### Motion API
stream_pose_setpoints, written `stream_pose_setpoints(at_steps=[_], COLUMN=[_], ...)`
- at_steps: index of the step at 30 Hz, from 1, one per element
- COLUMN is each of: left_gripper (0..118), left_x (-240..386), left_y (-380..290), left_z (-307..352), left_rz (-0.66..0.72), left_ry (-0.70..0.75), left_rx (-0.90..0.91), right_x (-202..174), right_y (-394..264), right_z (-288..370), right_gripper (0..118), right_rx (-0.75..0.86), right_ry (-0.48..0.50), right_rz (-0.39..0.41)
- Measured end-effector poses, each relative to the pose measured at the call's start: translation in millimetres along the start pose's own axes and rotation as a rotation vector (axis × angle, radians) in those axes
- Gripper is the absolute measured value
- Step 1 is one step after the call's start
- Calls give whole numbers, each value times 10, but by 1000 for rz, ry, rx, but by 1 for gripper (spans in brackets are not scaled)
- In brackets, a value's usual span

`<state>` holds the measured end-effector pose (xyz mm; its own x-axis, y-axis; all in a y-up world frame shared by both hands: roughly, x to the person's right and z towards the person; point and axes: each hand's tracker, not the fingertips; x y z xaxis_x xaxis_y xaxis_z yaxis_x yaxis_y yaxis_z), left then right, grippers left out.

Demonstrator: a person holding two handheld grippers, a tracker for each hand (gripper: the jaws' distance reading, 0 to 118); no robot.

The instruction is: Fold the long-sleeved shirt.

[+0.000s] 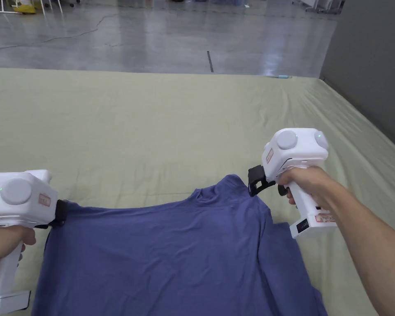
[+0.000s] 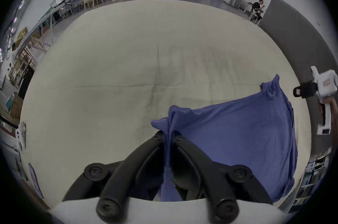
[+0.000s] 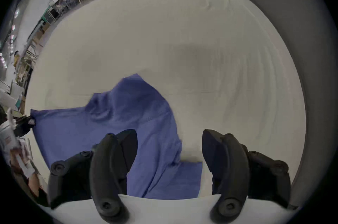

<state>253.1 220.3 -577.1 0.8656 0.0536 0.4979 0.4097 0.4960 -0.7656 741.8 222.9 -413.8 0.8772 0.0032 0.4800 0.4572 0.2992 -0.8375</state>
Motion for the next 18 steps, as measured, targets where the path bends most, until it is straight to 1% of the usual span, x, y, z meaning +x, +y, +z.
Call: stream_pose_setpoints(at_steps=[3, 4, 5, 7, 8, 9, 11, 14, 15, 16, 18], left_gripper=[3, 3, 3, 3, 3, 3, 3, 3, 3, 3, 3], left_x=[10, 4, 14, 16, 11, 30, 38, 48, 46, 44, 59], left_y=[-11, -14, -17, -16, -16, -27, -36, -58, -60, -65, -85], left_z=[-86, -106, -129, -161, -175, -165, -158, -124, -118, -112, -88], left_rz=[-2, 1, 3, 3, 4, 5, 1, 0, 8, 16, 23], left_ry=[1, -1, 0, 7, 8, 6, 8, 5, 2, -3, -9], left_rx=[-9, -10, -7, -7, -9, -13, -15, -8, -7, -3, 3], right_x=[-21, -40, -65, -136, -187, -244, -304, -331, -324, -315, -311], right_y=[38, 43, 47, 35, 22, 5, 61, 104, 123, 134, 155], right_z=[-239, -309, -360, -423, -442, -468, -563, -589, -635, -662, -660], right_gripper=[82, 78, 68, 32, 28, 28, 26, 25, 23, 14, 6], right_rx=[-50, -59, -72, -81, -92, -103, -111, -127, -132, -135, -143], right_ry=[38, 38, 35, 21, 22, 34, -39, -45, -47, -47, -42], right_rz=[-11, -18, -17, -9, 5, 20, 73, 63, 66, 67, 48])
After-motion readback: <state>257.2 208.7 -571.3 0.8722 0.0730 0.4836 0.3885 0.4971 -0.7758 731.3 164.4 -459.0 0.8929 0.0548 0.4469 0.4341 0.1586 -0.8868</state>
